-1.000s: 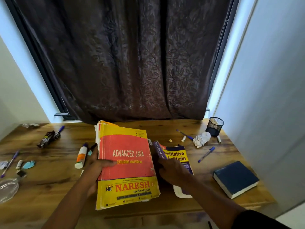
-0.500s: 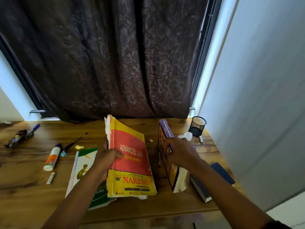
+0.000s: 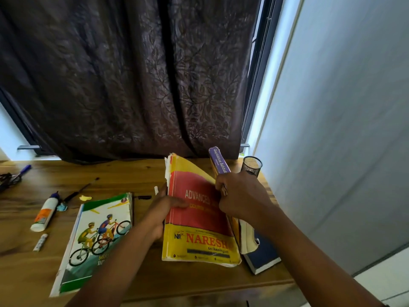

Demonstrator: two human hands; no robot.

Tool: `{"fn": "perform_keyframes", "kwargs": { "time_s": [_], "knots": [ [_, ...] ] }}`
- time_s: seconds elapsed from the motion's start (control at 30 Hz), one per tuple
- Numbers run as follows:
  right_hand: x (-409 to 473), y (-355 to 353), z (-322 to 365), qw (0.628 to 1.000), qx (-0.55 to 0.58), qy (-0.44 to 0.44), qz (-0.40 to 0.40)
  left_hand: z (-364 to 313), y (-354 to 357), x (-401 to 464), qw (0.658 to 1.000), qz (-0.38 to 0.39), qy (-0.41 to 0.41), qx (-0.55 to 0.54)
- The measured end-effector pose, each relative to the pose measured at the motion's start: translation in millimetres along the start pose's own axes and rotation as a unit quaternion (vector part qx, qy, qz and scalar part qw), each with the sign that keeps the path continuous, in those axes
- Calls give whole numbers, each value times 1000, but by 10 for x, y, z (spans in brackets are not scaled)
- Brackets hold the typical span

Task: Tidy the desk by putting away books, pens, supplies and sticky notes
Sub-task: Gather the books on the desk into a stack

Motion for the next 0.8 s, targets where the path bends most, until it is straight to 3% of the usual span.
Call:
{"fn": "perform_keyframes", "kwargs": {
  "time_s": [0.3,0.43,0.53,0.7,0.8],
  "knots": [
    [126,241,44,1000,-16,7,10,598,-706,-68,991,-75,-105,17],
    [204,334,304,998,-56,5,20,757,-766,-145,982,-125,-142,30],
    [240,479,566,994,-98,-10,45,829,-710,-145,976,-122,-176,31],
    [351,990,1111,983,-145,-40,102,743,-663,-82,980,-147,-136,1],
    [431,1328,1298,976,-163,-29,143,645,-664,-50,986,-110,-124,-9]
  ]
}}
Point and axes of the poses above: each hand's wrist, its own x-axis towards the middle knuckle, its own y-axis out of the palm, z = x × y, the point moved 1 cm from there along x, towards the middle knuckle, and after that the axes turned 8 degrees about z, right-handed, at the moved point
